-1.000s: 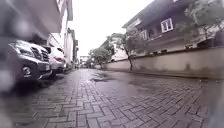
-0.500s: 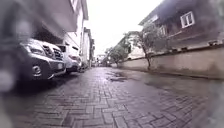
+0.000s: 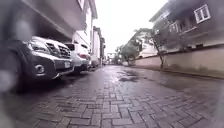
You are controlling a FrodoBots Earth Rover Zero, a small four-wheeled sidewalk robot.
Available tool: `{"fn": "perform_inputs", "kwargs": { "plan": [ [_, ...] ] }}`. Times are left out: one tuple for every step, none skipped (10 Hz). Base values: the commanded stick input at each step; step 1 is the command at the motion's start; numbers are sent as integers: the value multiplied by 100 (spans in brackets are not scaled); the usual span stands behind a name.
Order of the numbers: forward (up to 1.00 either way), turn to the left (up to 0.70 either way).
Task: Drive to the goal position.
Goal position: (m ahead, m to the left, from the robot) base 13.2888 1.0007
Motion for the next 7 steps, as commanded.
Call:
{"fn": "perform_inputs", "kwargs": {
  "plan": [
    [70,0],
    [70,0],
    [70,0],
    [70,0],
    [70,0],
    [70,0],
    [70,0]
  ]
}}
